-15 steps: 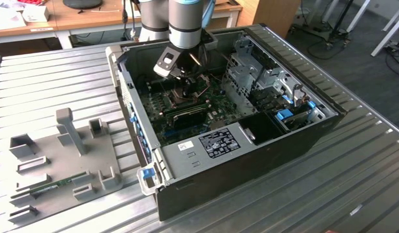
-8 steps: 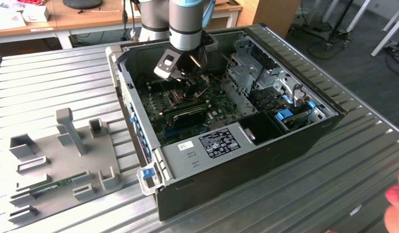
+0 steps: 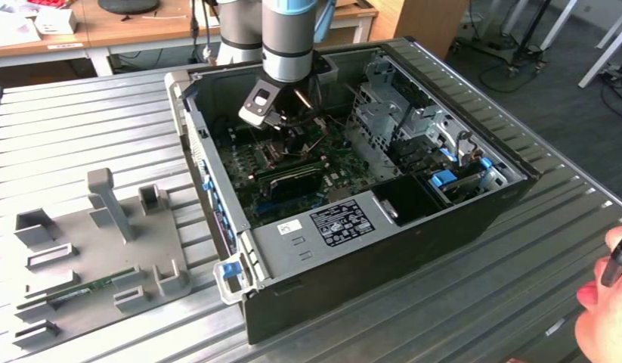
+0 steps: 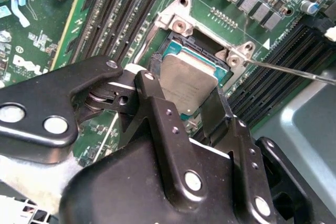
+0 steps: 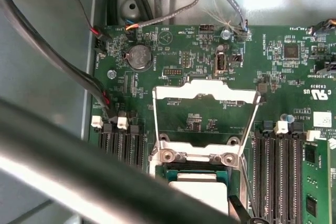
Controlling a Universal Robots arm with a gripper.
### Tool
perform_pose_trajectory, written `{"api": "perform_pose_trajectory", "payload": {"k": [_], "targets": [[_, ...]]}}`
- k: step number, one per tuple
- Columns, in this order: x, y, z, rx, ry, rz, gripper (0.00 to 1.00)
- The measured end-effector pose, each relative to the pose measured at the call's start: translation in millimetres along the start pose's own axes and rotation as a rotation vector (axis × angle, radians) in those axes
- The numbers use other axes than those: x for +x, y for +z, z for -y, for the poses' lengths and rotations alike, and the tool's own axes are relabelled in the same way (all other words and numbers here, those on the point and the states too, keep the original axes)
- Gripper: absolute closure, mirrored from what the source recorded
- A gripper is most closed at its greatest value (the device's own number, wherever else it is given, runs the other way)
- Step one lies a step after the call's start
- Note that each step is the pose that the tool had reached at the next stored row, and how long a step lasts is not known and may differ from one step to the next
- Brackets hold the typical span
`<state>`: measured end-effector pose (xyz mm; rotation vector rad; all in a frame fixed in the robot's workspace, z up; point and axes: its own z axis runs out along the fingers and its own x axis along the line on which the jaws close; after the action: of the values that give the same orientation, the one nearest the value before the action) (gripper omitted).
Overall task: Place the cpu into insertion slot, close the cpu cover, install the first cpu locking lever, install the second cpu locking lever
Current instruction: 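Place the cpu into insertion slot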
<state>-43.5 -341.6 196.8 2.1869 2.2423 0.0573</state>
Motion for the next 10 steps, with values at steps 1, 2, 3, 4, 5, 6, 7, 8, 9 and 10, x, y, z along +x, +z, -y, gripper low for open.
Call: {"api": "perform_pose_trajectory", "payload": {"k": [1,2,3,4,5,6,7,8,9,10], "targets": [[0.0,0.6,0.2,0.0,0.0,0.0002,0.46],[0.0,1.2,0.3,-0.0001,0.0,0.0001,0.46],[-0.1,1.5,0.3,0.0,0.0,0.0001,0.46],[-0.1,1.5,0.3,0.0001,0.0,0.0003,0.46],[-0.1,1.5,0.4,0.0001,0.0,0.0003,0.46],[-0.1,1.5,0.4,0.0001,0.0,0.0003,0.46],[-0.1,1.7,0.4,0.0,0.0,0.0002,0.46],[0.0,1.7,0.3,0.0,0.0,0.0001,0.46],[0.0,1.7,0.3,0.0,0.0,0.0001,0.46],[0.0,1.7,0.3,-0.0001,0.0,0.0,0.46]]}}
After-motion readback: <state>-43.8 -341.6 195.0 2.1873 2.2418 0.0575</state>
